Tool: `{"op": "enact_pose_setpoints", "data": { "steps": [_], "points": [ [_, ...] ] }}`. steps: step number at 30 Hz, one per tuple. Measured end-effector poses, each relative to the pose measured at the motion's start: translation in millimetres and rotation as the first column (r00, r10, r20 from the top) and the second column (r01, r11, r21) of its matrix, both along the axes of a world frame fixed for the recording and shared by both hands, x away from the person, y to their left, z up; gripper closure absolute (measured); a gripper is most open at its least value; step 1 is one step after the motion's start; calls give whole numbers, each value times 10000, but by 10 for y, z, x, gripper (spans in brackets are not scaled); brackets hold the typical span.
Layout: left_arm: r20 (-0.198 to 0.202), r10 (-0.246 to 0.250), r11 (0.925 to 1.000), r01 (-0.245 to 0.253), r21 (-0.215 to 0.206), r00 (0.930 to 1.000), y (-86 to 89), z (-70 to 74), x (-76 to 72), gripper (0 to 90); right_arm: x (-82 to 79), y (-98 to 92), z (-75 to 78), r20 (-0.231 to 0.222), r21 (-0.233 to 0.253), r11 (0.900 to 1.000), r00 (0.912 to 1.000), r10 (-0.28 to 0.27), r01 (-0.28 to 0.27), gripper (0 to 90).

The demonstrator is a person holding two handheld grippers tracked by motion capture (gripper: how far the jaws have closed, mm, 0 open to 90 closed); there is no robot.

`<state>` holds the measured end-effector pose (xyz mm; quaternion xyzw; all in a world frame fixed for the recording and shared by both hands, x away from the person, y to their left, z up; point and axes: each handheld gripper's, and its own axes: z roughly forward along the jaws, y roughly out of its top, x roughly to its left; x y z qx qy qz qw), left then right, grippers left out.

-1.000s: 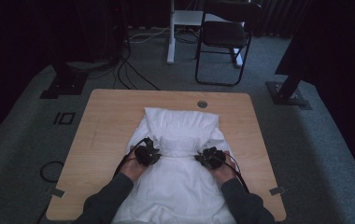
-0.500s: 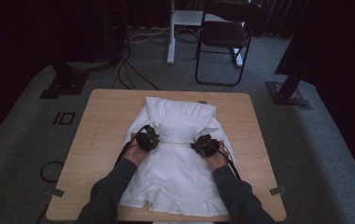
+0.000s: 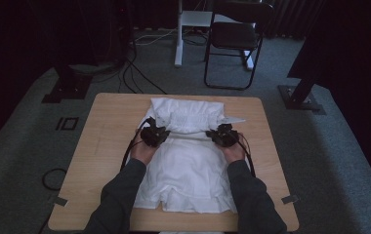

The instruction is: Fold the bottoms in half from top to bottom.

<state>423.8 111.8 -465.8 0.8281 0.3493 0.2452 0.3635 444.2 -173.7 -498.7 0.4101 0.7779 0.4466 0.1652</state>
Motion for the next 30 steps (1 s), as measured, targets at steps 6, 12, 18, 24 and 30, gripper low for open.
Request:
{"op": "enact_pose_setpoints", "data": {
  "steps": [6, 12, 18, 24, 30],
  "points": [
    [1212, -444, 9948, 551, -861, 9916, 86, 416, -382, 869, -303, -119, 532, 1622, 601, 9977, 9865, 219, -320, 851],
    [375, -796, 9922, 828, -932, 9961, 226, 107, -637, 862, -692, -62, 360, 1012, 46, 9942, 9891, 1067, -1077, 850],
    [-1287, -896, 9951, 834, -525, 9876, 247, -560, -771, 844, -864, 43, -251, -437, -937, 9843, 9884, 1457, -1493, 844],
    [-1695, -822, 9966, 796, -221, 9821, 215, -870, -848, 784, -909, 69, -578, -1032, -1411, 9797, 9863, 1288, -1427, 820],
    [-2056, -864, 9956, 772, -523, 9748, 278, -698, -859, 560, -894, 8, -525, -1685, -499, 9855, 9740, 1515, -1619, 508]
  ]
}}
